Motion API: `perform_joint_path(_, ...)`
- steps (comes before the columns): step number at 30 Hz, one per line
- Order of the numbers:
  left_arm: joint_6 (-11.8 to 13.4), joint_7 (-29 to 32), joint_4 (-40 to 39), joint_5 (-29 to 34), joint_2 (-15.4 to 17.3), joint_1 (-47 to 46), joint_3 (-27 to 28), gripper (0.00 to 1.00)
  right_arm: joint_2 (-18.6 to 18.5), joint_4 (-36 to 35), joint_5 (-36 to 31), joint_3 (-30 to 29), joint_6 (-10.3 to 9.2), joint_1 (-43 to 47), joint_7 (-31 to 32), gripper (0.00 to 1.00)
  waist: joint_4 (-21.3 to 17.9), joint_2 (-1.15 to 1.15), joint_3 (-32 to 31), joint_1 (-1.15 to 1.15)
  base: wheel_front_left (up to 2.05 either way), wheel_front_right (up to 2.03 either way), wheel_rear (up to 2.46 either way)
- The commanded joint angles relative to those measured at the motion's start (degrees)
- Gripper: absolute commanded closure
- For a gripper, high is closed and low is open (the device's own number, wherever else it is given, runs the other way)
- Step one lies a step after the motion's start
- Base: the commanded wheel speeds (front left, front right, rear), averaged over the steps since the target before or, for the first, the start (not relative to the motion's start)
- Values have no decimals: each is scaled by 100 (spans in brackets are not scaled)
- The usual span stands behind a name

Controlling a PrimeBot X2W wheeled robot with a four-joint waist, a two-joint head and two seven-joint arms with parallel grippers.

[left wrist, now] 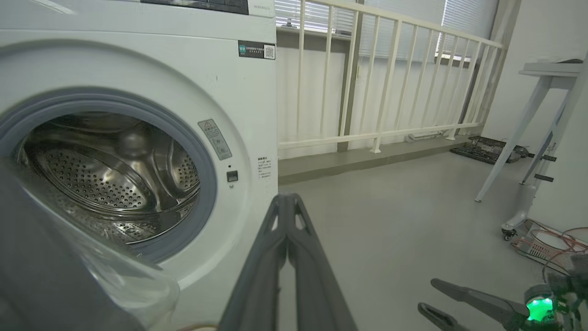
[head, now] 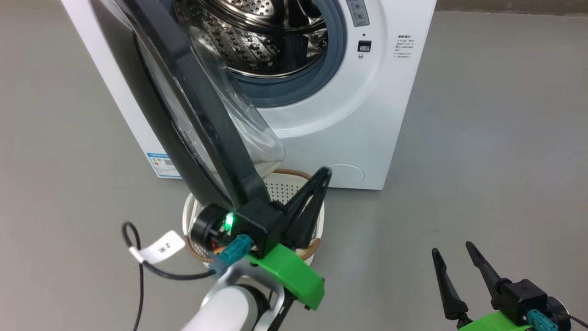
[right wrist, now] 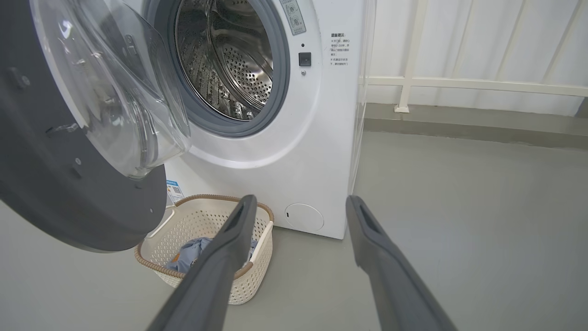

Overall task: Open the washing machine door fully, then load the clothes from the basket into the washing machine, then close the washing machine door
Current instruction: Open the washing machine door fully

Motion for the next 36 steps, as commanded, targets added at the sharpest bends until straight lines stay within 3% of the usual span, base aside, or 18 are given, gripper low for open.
perform_joint_path(1, 68, 37, 2, -23, 45, -29, 152, 100, -27, -138, -13, 182, 35, -11, -1, 0, 5, 0, -10, 0, 0, 0, 0)
perform_joint_path(12, 492, -69, 1008, -132, 84, 185, 380, 100, -27, -89, -6, 227, 35, -22, -7, 0, -23, 0, -28, 0, 0, 0, 0)
perform_joint_path(36, 1032, -428, 705, -321, 326, 815, 846, 100, -27, -76, 15, 129, 35, -97, -36, 0, 43, 0, 183, 0, 0, 0, 0)
